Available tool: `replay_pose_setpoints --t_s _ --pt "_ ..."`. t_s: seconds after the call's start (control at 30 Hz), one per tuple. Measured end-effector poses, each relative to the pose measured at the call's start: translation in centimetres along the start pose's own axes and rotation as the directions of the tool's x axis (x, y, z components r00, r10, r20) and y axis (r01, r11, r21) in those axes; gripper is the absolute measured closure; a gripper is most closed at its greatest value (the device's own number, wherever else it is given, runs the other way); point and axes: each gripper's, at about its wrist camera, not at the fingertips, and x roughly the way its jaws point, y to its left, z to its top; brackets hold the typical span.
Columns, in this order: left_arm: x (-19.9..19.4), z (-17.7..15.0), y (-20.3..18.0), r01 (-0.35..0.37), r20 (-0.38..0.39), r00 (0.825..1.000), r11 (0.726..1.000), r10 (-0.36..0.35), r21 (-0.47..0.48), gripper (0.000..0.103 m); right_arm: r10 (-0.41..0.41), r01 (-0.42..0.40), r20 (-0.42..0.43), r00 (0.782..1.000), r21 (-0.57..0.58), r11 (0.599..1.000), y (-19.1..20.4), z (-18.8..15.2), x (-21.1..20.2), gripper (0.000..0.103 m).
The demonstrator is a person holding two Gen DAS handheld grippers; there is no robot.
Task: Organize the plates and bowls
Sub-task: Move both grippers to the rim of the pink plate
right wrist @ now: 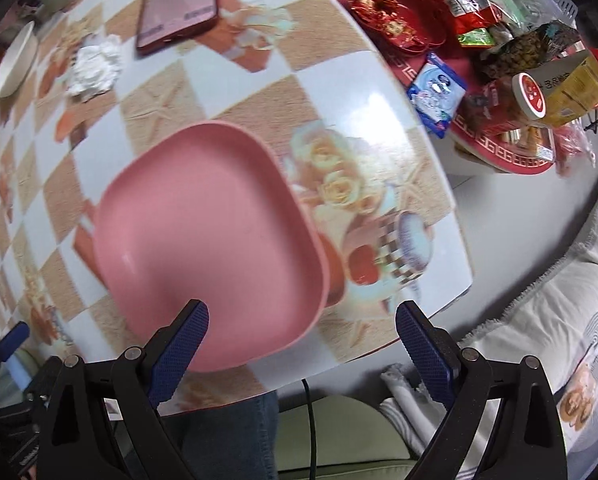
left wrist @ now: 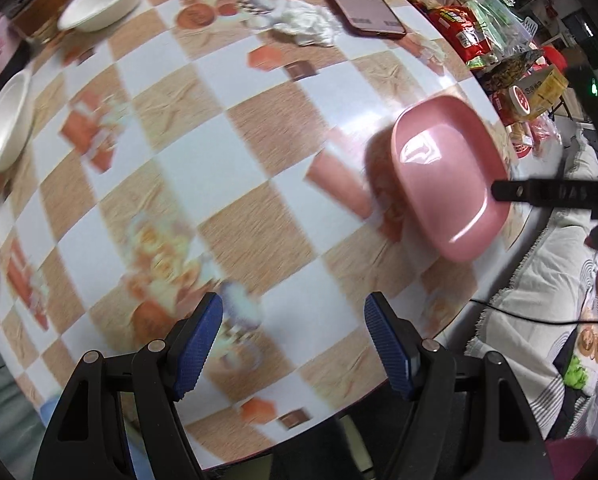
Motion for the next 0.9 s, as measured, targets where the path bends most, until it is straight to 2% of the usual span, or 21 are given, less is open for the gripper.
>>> replay_pose_setpoints --t_s 0.13,0.27,0.43,0.57,0.73,0.9 --pt "0.6 2.1 -1.3 0.024 0.005 1.000 1.000 -0.024 -0.005 0.026 -0.056 0.057 0.016 0.998 -0.042 0.998 0.4 0.5 0.7 0.007" --pt "1.8 3.7 -2.9 0.017 -0.013 1.000 1.000 -0.017 0.012 0.026 -0.113 0.117 0.040 0.993 -0.111 0.987 1.1 1.2 1.2 0.007" --pt "2.5 4.0 -3.7 0.010 -0.024 1.000 1.000 -0.009 0.030 0.026 -0.069 0.074 0.036 0.997 -0.169 0.983 2.4 1.9 2.7 0.007" --pt "2.8 4.2 -3.1 -0.004 -0.027 1.000 1.000 0.004 0.007 0.026 -0.067 0.074 0.036 0.997 -0.227 0.971 4.0 1.9 3.4 0.007" --pt "2.6 3.3 -1.3 -0.015 -0.016 1.000 0.999 0.014 -0.034 0.026 -0.039 0.049 0.039 0.998 -0.271 0.961 5.9 1.5 3.3 0.007" --pt "2.0 1.7 0.8 -0.057 0.005 0.998 0.997 0.058 -0.044 0.026 -0.013 0.017 0.013 1.000 -0.311 0.950 8.6 0.0 3.5 0.007"
